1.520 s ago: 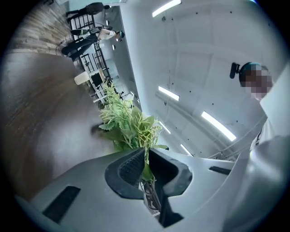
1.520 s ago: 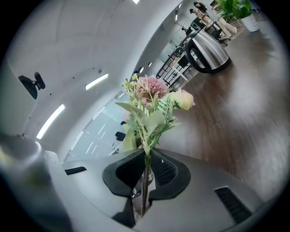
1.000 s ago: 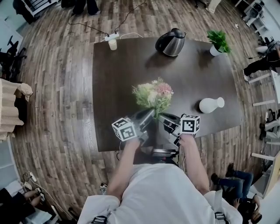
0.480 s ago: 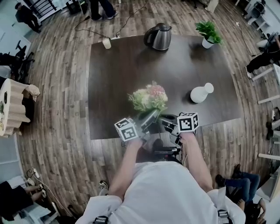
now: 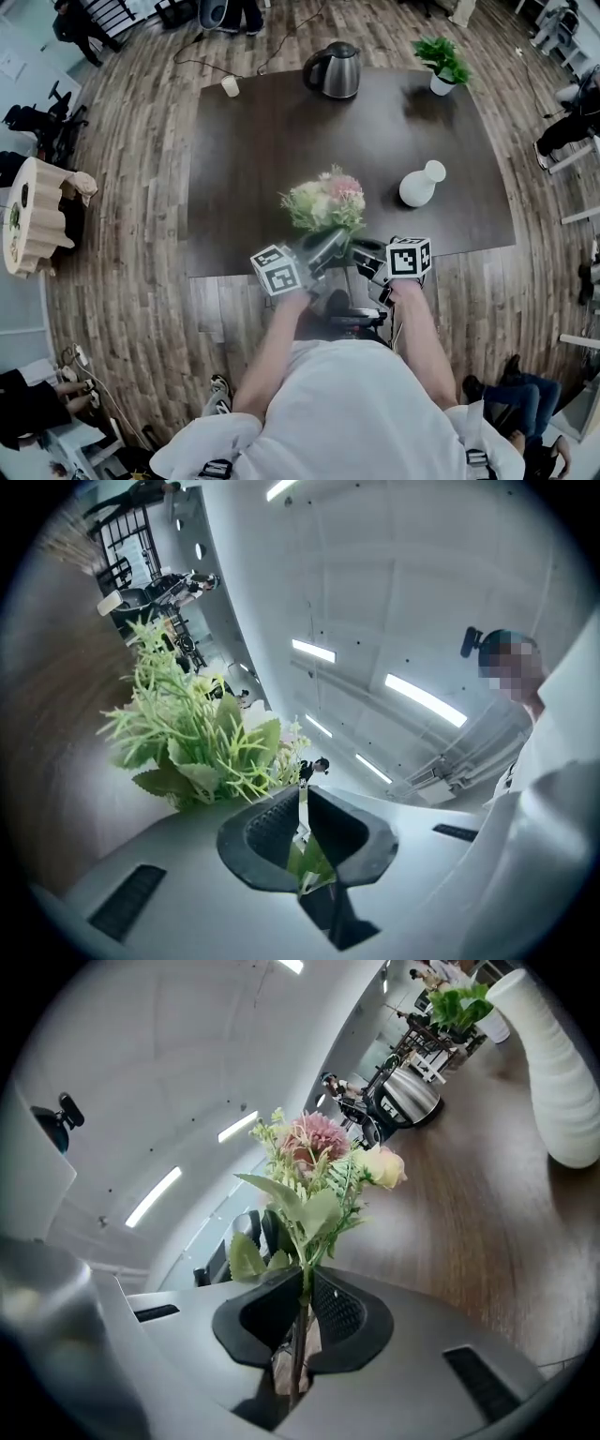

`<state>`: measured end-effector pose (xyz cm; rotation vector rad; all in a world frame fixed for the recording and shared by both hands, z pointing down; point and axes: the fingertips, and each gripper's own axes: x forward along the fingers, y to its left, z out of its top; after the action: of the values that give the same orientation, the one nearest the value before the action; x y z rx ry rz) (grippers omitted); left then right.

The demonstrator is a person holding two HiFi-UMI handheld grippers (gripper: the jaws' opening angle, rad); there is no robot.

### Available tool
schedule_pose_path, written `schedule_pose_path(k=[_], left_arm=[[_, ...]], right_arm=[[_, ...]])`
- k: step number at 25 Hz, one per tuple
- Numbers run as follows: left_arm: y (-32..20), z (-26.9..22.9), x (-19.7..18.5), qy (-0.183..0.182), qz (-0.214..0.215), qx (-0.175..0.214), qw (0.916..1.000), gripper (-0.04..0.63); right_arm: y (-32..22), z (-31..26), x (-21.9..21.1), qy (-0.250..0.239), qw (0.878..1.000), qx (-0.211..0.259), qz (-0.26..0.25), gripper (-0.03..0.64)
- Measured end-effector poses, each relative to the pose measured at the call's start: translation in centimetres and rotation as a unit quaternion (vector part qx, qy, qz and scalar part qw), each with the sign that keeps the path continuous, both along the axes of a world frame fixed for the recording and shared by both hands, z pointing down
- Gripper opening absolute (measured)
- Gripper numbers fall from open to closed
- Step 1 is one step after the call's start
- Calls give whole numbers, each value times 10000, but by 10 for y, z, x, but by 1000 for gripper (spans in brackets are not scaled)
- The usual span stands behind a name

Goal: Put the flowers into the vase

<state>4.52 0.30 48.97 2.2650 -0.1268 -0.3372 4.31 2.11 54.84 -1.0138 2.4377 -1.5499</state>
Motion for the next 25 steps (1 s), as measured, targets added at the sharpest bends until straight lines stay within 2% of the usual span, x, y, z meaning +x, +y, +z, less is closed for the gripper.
schedule_pose_path(k=[6,12,22,25], left_arm=[[9,-11,12,-54,321,16,9995,15],[13,-18,23,-3,580,47,9983,15],[30,-14,40,92,1337,-98,9909,15],[31,-14,46,97,1492,-96,9887,15]], right_arm=[[4,-10,22,-207,9965,260,765,40],[13,-24,60,-108,9875,500,1491,40],[48,-44,103,10,9589,698,2751,40],[54,-57,109,7,9496,907,2999,40]])
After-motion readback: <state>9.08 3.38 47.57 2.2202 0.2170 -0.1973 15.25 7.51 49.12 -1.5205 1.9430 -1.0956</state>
